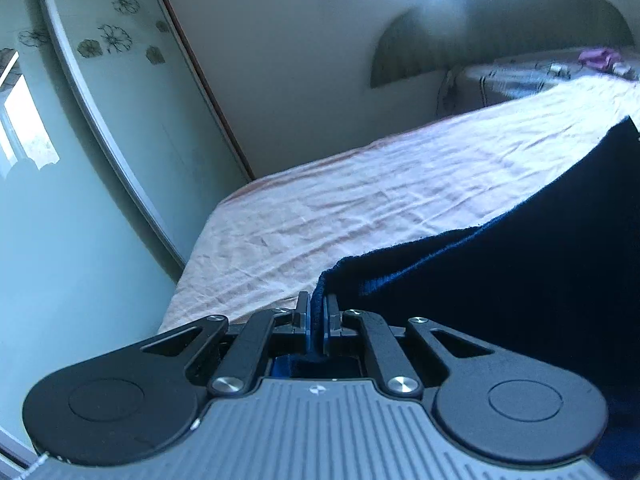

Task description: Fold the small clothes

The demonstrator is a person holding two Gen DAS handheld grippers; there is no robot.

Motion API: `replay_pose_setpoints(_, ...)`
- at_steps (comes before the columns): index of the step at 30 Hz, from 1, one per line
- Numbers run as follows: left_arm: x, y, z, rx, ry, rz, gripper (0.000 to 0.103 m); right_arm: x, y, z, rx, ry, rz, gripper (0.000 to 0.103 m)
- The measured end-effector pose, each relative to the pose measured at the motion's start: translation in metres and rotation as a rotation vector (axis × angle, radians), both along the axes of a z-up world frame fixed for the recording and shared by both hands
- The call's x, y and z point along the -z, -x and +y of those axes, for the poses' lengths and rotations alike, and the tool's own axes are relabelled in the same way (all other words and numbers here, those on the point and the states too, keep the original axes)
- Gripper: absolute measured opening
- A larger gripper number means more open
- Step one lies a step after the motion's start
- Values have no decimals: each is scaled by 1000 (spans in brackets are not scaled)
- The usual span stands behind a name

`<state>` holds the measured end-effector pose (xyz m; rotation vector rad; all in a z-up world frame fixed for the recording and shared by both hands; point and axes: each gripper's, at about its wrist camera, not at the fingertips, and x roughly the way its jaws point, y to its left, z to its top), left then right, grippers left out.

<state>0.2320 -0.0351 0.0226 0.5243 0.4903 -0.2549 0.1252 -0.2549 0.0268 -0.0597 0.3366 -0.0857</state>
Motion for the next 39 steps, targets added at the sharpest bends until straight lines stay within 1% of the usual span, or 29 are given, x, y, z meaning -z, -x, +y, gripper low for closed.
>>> replay_pose_setpoints(3,18,-19,-7,-13,-16,35,9,13,-27,0,8,6,54,12)
replay_pose_setpoints(5,31,-28,-9,-21,-34,57,12,25,-39,-1,-2,9,100,12)
replay_pose_setpoints(8,45,-36,-14,-37,-72,43,19,39,-53,5,-8,42,151,12)
replay_pose_setpoints(9,49,-38,-15,-46,-86,39,20,42,-56,7,-12,57,165,12)
replay_pose_setpoints(10,51,-40,-15,-52,-94,39,24,45,-58,9,-12,72,175,12)
replay_pose_setpoints(11,53,-43,-14,-59,-103,41,33,48,-60,11,-10,87,183,12)
replay_pose_setpoints(12,55,-46,-13,-70,-112,41,40,50,-61,11,-7,95,196,13)
replay_pose_setpoints(13,55,-49,-11,-87,-117,35,50,53,-62,12,-5,98,213,14)
replay_pose_setpoints(14,55,-50,-6,-111,-116,23,55,54,-63,11,3,97,226,18)
replay_pose_setpoints(15,53,-51,-3,-133,-111,14,57,55,-65,8,23,95,228,26)
replay_pose_setpoints(16,51,-52,1,-155,-103,13,59,54,-65,6,58,96,222,31)
replay_pose_setpoints(17,48,-52,5,-181,-84,17,60,51,-61,3,109,98,199,44)
replay_pose_setpoints(18,44,-51,9,-194,-63,25,60,47,-57,1,140,93,171,50)
replay_pose_setpoints(19,40,-47,13,-193,-34,34,60,42,-51,0,143,76,141,50)
replay_pose_setpoints(20,37,-42,16,-176,-4,44,60,37,-47,-1,108,47,124,50)
replay_pose_setpoints(21,35,-37,16,-150,18,61,60,33,-43,1,32,8,128,49)
replay_pose_setpoints(22,35,-32,15,-118,30,85,60,32,-42,3,-51,-35,154,48)
replay_pose_setpoints(23,38,-27,12,-83,32,113,61,34,-44,7,-127,-81,206,48)
replay_pose_setpoints(24,42,-24,8,-64,21,129,61,38,-48,10,-170,-100,256,48)
replay_pose_setpoints(25,48,-22,2,-54,-8,143,60,45,-52,14,-200,-110,306,48)
replay_pose_setpoints(26,55,-22,-3,-58,-41,145,61,52,-56,17,-199,-101,339,48)
replay_pose_setpoints(28,66,-23,-8,-76,-87,132,61,63,-62,17,-154,-75,365,58)
replay_pose_setpoints(29,68,-22,-9,-87,-90,124,61,64,-64,12,-117,-101,356,63)
replay_pose_setpoints(31,64,-20,-11,-93,-82,118,60,59,-60,6,-48,-136,343,63)
replay_pose_setpoints(32,61,-16,-11,-89,-81,109,60,54,-55,7,-36,-124,324,63)
replay_pose_setpoints(34,59,-12,-11,-83,-81,95,61,45,-44,11,-43,-91,297,63)
replay_pose_setpoints(36,60,-9,-10,-88,-75,95,61,39,-35,14,-75,-92,278,64)
replay_pose_setpoints(39,61,-7,-9,-102,-61,106,63,40,-29,17,-115,-109,308,64)
